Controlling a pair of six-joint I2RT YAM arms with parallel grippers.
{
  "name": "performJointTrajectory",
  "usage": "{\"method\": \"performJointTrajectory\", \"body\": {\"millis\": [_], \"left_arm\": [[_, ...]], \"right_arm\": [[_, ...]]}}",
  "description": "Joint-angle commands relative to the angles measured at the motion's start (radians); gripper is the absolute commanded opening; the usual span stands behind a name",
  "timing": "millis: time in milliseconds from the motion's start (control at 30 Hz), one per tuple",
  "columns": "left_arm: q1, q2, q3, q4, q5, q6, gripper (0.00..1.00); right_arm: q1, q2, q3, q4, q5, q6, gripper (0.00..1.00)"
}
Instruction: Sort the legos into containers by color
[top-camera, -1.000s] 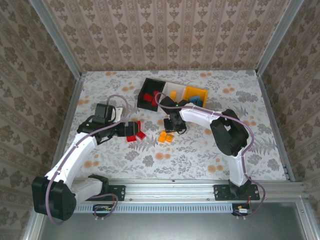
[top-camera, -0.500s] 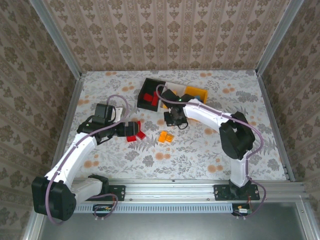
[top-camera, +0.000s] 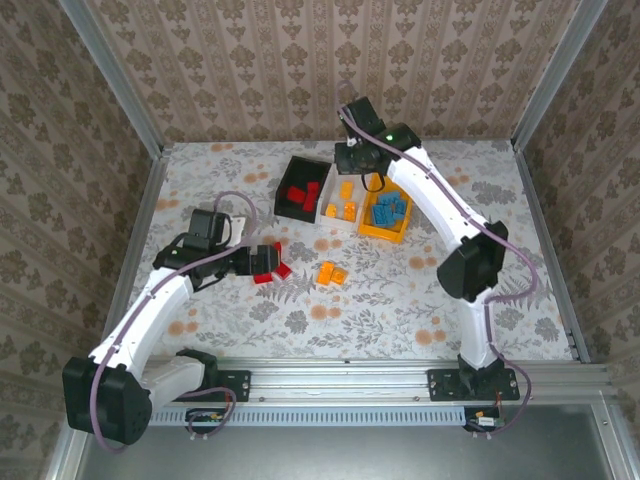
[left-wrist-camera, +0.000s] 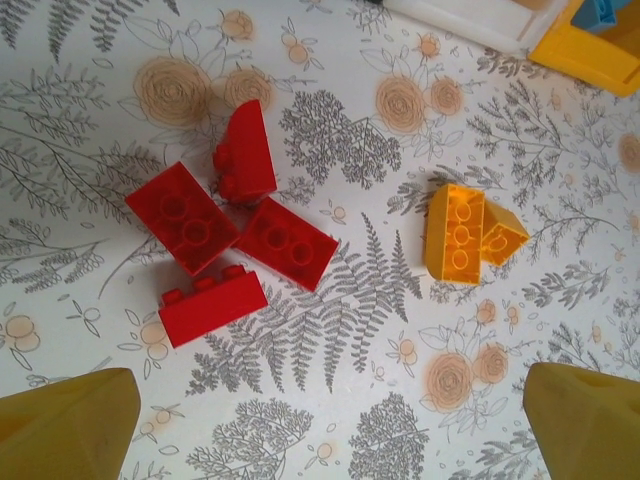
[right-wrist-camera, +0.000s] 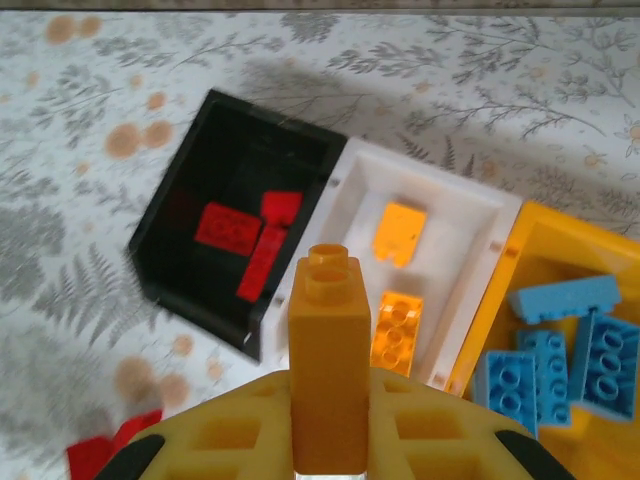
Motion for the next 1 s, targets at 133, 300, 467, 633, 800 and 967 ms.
{"method": "performJointTrajectory", "body": {"millis": [133, 300, 467, 633, 800, 967], "left_arm": [[-0.006, -0.011, -0.032, -0.032, 0.05, -0.031, 1.0], [-0.034, 0.019, -0.032, -0.03, 0.049, -0.037, 1.0], [-0.07, 0.041, -0.03, -0.038, 0.009, -0.042, 1.0], [-0.08, 0.041, -0.02, -0.031, -0.019, -0.042, 1.0], [-0.091, 0.011, -0.07, 0.056, -0.021, -0.061, 1.0], [-0.105, 0.08, -0.044, 0.091, -0.01, -0.06, 1.0]], "right_arm": [[-0.045, 0.249, 0.193, -0.098, -0.041, -0.035, 0.19], [-0.046, 0.31, 0.2, -0.092, -0.077, -0.029, 0.19], [-0.046, 0.32, 0.161, -0.059, -0.101, -0.019, 0.25], [-0.046, 0.303, 0.161, -0.053, -0.118, -0.015, 0.37], [-0.031, 0.232, 0.147, -0.078, -0.149, 0.001, 0.44], [0.003, 0.052, -0.06, -0.011, -0.175, 0.007, 0.51]]}}
